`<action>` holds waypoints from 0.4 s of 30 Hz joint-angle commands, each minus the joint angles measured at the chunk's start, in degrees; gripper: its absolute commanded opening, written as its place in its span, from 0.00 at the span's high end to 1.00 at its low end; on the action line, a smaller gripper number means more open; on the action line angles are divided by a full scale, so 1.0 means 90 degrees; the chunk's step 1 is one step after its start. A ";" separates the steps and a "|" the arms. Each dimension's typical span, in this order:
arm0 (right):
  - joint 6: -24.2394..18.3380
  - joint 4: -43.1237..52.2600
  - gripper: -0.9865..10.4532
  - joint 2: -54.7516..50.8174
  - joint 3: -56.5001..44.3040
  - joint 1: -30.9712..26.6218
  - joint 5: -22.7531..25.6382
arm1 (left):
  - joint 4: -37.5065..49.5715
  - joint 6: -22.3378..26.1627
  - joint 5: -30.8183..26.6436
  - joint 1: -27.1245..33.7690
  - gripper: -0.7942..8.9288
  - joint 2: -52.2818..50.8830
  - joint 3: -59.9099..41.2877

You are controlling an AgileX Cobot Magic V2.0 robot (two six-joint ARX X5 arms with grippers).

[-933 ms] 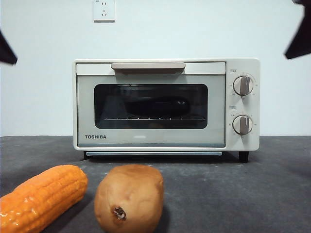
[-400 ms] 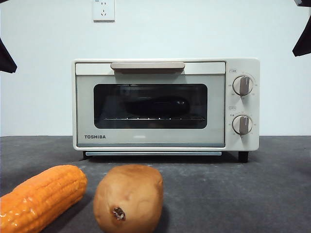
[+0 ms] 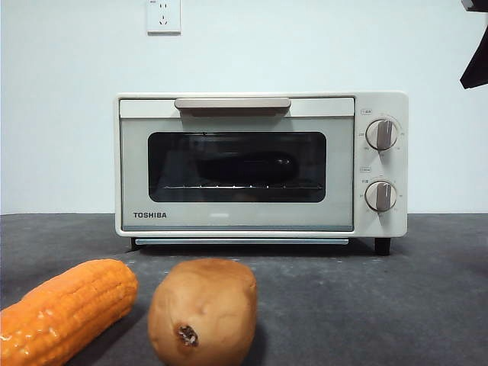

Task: Take the eggplant from the table,put the eggplant in the oven

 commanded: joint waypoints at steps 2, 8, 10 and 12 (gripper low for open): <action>0.0056 0.0063 0.91 0.0019 0.0044 0.0032 0.0012 | 0.0767 0.0648 -0.0041 0.0857 0.91 -0.0670 -0.0563; 0.0056 0.0063 0.91 0.0019 0.0044 0.0032 0.0012 | 0.1991 0.0787 -0.0039 0.2042 0.91 -0.1610 -0.1766; 0.0056 0.0063 0.91 0.0019 0.0046 0.0032 0.0010 | 0.1882 0.0787 -0.0039 0.2237 0.91 -0.1875 -0.1974; 0.0056 0.0063 0.91 0.0019 0.0046 0.0032 0.0012 | 0.1790 0.0787 -0.0039 0.2351 0.91 -0.2142 -0.2149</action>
